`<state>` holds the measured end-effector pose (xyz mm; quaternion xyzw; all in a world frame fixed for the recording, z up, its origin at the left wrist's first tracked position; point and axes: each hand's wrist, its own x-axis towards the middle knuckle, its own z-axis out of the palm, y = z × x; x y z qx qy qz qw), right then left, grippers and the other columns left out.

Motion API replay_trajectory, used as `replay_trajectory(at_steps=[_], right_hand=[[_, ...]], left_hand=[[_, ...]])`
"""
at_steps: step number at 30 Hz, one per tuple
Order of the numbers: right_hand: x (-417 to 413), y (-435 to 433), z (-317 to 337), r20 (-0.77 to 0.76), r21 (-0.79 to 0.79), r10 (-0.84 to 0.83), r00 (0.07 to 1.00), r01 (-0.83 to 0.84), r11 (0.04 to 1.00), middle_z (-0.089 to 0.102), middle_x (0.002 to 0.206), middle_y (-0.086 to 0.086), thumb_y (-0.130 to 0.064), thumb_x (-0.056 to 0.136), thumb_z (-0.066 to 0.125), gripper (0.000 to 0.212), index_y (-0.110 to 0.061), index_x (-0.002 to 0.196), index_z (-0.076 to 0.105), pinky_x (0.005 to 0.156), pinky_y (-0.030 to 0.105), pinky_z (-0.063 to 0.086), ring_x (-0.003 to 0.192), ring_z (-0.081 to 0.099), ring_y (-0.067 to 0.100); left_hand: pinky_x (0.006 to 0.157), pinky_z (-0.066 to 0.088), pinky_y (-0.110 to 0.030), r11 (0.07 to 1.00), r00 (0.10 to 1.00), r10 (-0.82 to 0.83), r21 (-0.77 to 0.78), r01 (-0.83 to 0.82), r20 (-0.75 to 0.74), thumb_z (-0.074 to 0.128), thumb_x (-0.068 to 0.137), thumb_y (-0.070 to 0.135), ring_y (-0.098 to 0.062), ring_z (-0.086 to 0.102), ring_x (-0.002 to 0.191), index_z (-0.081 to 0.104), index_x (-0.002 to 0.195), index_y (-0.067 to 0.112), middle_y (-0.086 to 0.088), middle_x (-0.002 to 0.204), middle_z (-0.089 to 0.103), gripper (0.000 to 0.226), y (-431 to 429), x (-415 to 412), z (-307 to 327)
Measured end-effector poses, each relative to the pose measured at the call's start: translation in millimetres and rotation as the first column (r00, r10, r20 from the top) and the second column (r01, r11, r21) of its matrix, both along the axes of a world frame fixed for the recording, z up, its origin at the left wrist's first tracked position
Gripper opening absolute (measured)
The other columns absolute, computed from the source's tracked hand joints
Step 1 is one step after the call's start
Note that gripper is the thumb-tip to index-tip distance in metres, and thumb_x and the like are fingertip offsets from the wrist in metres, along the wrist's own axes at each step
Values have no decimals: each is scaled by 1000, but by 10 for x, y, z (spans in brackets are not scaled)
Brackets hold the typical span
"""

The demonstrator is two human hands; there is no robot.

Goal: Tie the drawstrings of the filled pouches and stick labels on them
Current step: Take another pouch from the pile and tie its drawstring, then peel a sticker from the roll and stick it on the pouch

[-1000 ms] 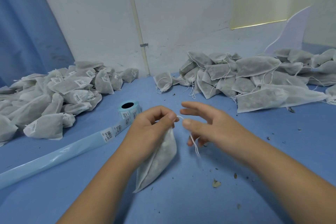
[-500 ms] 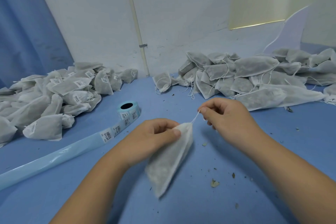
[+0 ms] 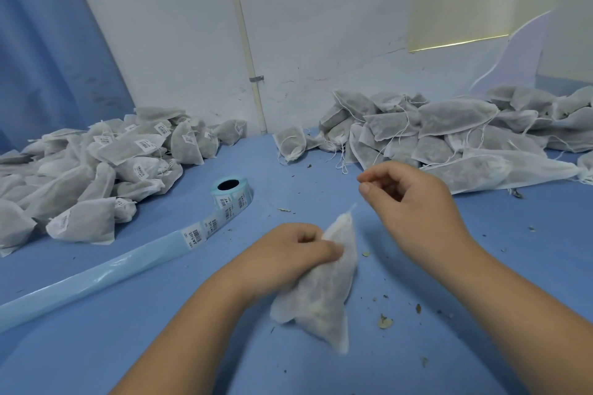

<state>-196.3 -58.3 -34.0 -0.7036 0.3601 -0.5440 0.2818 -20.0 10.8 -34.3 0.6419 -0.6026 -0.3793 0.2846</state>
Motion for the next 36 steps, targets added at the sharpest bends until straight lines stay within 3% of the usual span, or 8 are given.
replay_trajectory(at_steps=[9, 15, 19, 22, 25, 28, 32, 36], right_hand=[[152, 240, -61, -263, -274, 28, 964, -103, 956, 61, 72, -17, -6, 78, 74, 26, -22, 97, 68, 71, 6, 41, 75, 55, -7], [132, 216, -83, -341, -289, -23, 940, -82, 954, 62, 76, -19, -5, 79, 72, 29, -20, 103, 67, 70, 2, 37, 74, 52, -13], [145, 238, -95, -406, -310, -64, 912, -71, 948, 68, 83, -13, -9, 81, 70, 34, -25, 111, 67, 69, 9, 38, 75, 52, 0], [139, 252, -89, -397, -289, -63, 916, -60, 955, 68, 86, -10, -12, 81, 70, 40, -28, 118, 65, 71, 5, 36, 73, 50, -7], [130, 286, -70, -338, -204, 27, 941, -102, 974, 70, 90, -13, -14, 82, 67, 46, -40, 119, 58, 72, 8, 40, 79, 55, 1], [179, 347, -70, -184, -93, 156, 970, -175, 980, 71, 94, -15, -6, 82, 64, 48, -44, 110, 55, 68, 20, 47, 72, 60, 13], [288, 453, -154, -3, 3, 247, 969, -247, 969, 67, 100, -19, 5, 83, 60, 47, -36, 107, 60, 66, 17, 48, 75, 62, 13], [430, 499, -278, -58, 95, 288, 956, -282, 955, 66, 98, -20, 1, 85, 61, 43, -38, 104, 62, 65, 23, 50, 67, 58, 25]], left_hand=[[48, 32, -20, 936, 956, 220, -233, -263, -196, 65, 78, 44, -9, 40, 53, 50, 66, 21, 8, 58, 41, 30, -96, -88, -79], [57, 34, -25, 936, 934, 197, -228, -270, -297, 60, 86, 44, -13, 42, 58, 53, 68, 11, 4, 61, 44, 38, -98, -97, -85], [56, 38, -19, 943, 932, 186, -209, -259, -312, 56, 93, 48, -8, 49, 57, 60, 72, 9, 6, 62, 54, 44, -103, -104, -95], [82, 52, -32, 965, 928, 124, -174, -195, -350, 59, 88, 55, -15, 70, 83, 73, 96, 8, -4, 91, 75, 50, -83, -83, -77], [102, 48, -46, 972, 894, 111, -140, -188, -434, 63, 82, 47, -28, 68, 107, 73, 110, 10, -15, 113, 72, 48, -76, -8, -43], [100, 47, -48, 972, 855, 109, -125, -198, -507, 65, 80, 39, -32, 67, 103, 71, 111, 4, -24, 114, 69, 47, -69, 81, -16], [80, 46, -41, 956, 838, 171, -117, -267, -519, 67, 73, 38, -24, 60, 79, 70, 84, 9, -13, 83, 65, 31, 0, 242, 0], [70, 40, -34, 927, 882, 280, -133, -351, -380, 65, 67, 43, -18, 55, 67, 64, 70, 20, -3, 69, 60, 24, 121, 614, 41]])
